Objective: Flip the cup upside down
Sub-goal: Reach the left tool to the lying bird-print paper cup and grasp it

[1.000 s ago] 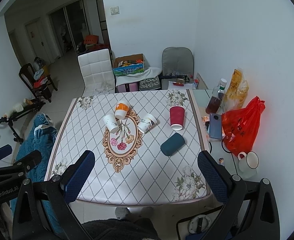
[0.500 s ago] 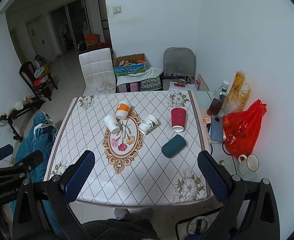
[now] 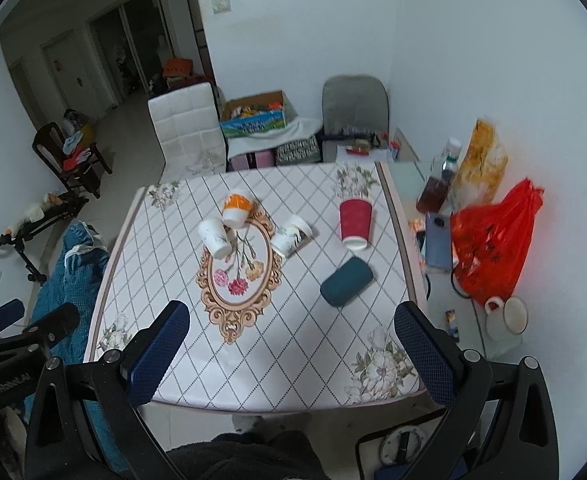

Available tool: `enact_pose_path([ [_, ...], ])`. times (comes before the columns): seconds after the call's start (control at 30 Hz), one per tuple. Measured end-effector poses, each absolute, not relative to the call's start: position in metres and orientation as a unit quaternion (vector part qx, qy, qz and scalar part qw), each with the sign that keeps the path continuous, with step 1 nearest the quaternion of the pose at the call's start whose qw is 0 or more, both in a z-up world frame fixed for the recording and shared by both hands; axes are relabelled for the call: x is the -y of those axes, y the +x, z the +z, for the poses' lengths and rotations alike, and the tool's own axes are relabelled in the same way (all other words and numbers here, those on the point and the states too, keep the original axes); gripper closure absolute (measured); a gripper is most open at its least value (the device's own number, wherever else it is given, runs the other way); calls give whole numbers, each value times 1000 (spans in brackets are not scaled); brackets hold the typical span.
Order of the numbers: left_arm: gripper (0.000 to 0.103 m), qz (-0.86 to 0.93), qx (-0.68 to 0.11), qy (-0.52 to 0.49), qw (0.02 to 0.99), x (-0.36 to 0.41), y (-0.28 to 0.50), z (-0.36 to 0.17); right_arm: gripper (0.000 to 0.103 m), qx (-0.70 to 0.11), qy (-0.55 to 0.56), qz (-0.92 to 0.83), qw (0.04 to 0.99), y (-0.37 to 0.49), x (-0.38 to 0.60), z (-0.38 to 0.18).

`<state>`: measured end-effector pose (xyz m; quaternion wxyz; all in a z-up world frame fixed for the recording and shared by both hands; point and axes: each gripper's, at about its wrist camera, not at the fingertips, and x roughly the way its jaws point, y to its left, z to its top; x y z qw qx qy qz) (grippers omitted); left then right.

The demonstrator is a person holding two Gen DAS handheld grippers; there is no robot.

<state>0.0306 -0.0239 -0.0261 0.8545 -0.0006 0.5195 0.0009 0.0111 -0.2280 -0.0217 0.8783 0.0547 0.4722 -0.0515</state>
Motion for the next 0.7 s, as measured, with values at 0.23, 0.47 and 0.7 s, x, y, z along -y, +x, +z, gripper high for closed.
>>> enact_pose_path([
  [0.23,0,21,-544,12,839,39,49,-66,0,-514,60,-61,854,35,258,-88],
  [0.47,0,32,-573,26,818,53,73,-106,0,-561,61,-61,824,49,278,-163],
  [0.7,0,34,-595,58,801,70,113,-146,0,-603,63,-69,793,56,288,-232],
])
